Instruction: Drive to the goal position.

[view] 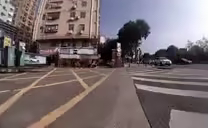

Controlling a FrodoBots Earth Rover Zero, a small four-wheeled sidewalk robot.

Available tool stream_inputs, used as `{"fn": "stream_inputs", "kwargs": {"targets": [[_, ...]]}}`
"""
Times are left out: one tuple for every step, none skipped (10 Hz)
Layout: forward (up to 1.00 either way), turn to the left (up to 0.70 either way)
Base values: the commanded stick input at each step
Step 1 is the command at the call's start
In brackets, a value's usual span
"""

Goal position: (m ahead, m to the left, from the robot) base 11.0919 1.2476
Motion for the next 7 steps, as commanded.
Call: {"fn": "stream_inputs", "kwargs": {"targets": [[0.70, 0.00], [0.70, 0.00], [0.70, 0.00], [0.70, 0.00], [0.70, 0.00], [0.70, 0.00], [0.70, 0.00]]}}
